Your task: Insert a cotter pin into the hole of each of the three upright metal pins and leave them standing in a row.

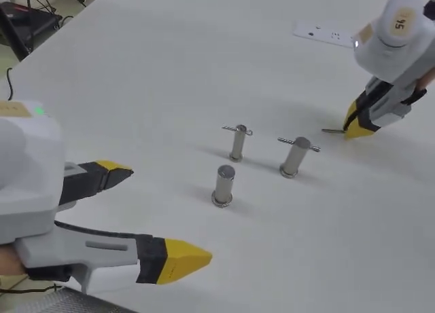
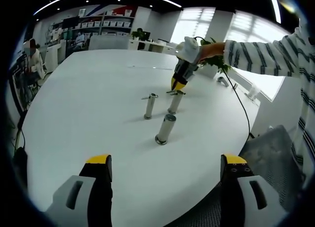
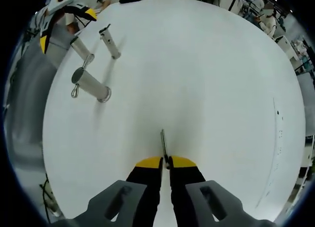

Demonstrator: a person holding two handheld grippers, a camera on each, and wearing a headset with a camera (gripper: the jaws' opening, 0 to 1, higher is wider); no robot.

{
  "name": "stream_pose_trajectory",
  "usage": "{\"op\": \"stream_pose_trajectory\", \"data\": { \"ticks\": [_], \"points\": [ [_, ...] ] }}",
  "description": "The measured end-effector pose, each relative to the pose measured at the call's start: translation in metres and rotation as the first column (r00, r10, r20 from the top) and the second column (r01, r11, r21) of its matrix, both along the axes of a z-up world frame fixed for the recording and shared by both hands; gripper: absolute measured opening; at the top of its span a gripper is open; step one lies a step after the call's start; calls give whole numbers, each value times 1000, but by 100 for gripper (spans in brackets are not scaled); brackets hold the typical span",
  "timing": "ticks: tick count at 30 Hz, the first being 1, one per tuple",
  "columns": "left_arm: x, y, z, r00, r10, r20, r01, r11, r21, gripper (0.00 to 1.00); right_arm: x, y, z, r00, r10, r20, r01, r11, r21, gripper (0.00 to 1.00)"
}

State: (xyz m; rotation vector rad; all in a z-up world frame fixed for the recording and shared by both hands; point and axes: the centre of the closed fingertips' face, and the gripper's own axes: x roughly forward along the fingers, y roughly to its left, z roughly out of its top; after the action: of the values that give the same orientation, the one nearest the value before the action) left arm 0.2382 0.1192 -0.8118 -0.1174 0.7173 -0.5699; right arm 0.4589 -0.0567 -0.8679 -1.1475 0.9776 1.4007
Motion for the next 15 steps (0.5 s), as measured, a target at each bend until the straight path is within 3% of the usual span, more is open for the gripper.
{"op": "stream_pose_trajectory", "data": {
  "ticks": [8,15],
  "points": [
    [-1,0,0,1000,6,-16,-6,1000,-5,90,4,0,-1,1000,-15,20,15,1000,-14,5],
    [-2,1,-1,1000,-3,-22,2,1000,-3,90,8,-1,-2,997,-62,47,61,998,9,3]
  ]
}}
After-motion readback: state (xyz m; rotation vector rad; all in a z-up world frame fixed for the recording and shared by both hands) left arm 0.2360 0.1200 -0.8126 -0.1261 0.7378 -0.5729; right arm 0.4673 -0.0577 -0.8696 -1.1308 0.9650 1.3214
